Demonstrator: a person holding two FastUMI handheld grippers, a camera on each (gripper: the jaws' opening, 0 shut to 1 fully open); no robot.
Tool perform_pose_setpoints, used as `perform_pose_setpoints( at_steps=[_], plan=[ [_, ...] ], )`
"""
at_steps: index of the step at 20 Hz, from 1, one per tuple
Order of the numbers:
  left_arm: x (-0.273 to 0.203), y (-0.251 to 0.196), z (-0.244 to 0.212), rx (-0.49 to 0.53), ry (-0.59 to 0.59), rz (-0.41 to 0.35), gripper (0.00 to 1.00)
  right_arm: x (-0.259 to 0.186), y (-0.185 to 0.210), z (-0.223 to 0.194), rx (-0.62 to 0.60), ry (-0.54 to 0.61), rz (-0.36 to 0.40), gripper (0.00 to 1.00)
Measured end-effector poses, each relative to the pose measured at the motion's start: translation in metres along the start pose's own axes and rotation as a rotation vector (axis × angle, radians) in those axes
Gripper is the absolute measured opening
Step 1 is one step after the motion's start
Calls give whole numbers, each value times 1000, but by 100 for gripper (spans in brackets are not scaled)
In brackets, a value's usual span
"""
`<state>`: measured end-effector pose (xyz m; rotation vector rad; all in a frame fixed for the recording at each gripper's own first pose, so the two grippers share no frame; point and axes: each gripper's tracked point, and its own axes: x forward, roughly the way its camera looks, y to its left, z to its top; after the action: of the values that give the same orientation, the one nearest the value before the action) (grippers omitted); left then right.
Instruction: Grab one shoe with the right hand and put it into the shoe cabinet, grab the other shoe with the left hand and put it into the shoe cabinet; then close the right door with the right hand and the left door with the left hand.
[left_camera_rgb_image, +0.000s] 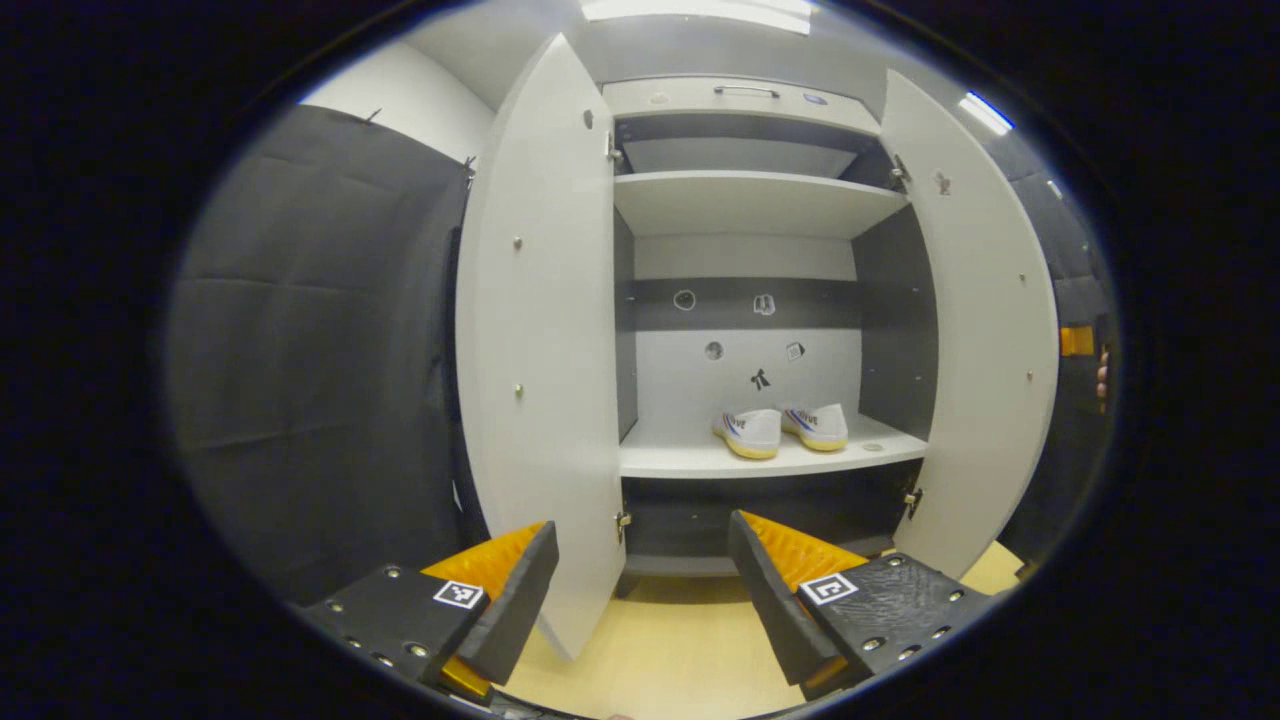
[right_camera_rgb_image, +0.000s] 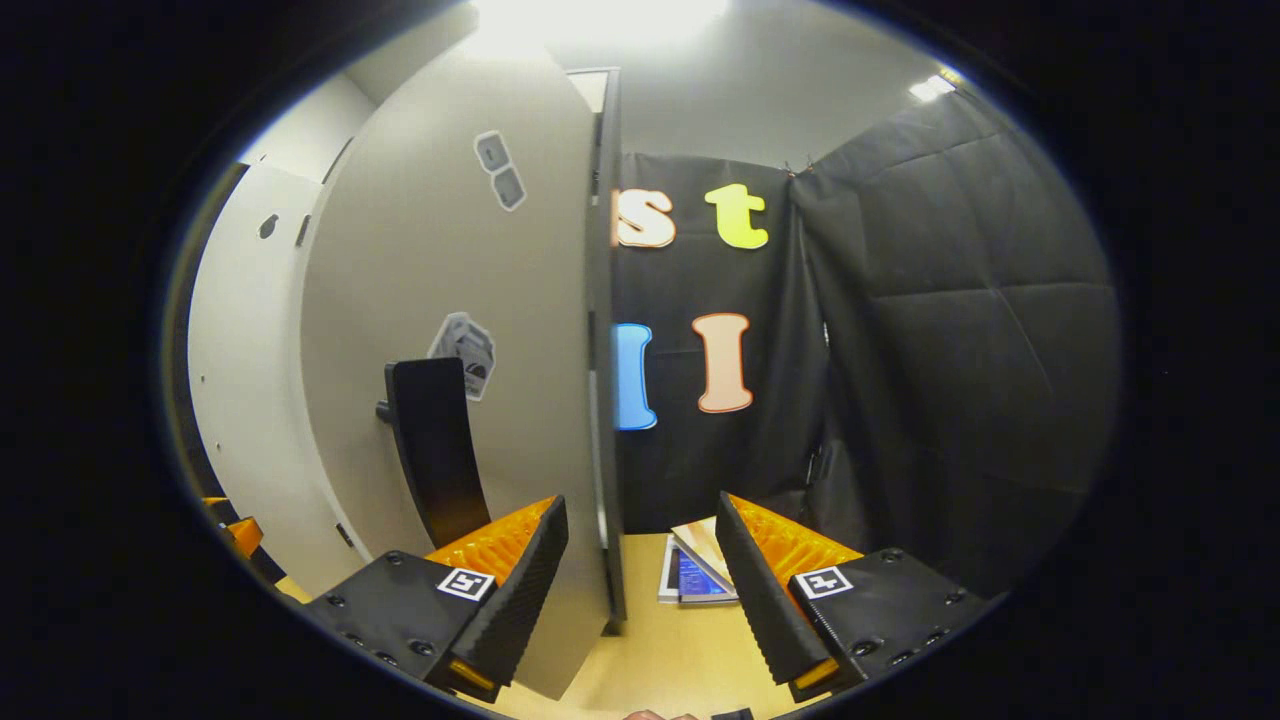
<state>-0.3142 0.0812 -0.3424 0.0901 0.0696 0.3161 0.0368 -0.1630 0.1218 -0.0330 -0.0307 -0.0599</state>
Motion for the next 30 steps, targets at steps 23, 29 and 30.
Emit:
perform_pose_setpoints(
  at_steps=[23,29,30],
  plan=[
    [-37,173,36,-50,-47,154,100,5,94,-40,52,48,10,97],
    [3,214,104,-145,-154,17,100,-13,85,-77,56,116,-37,97],
    [14,220,113,-133,-170,-6,100,-15,84,-82,63,128,-46,97]
  ],
)
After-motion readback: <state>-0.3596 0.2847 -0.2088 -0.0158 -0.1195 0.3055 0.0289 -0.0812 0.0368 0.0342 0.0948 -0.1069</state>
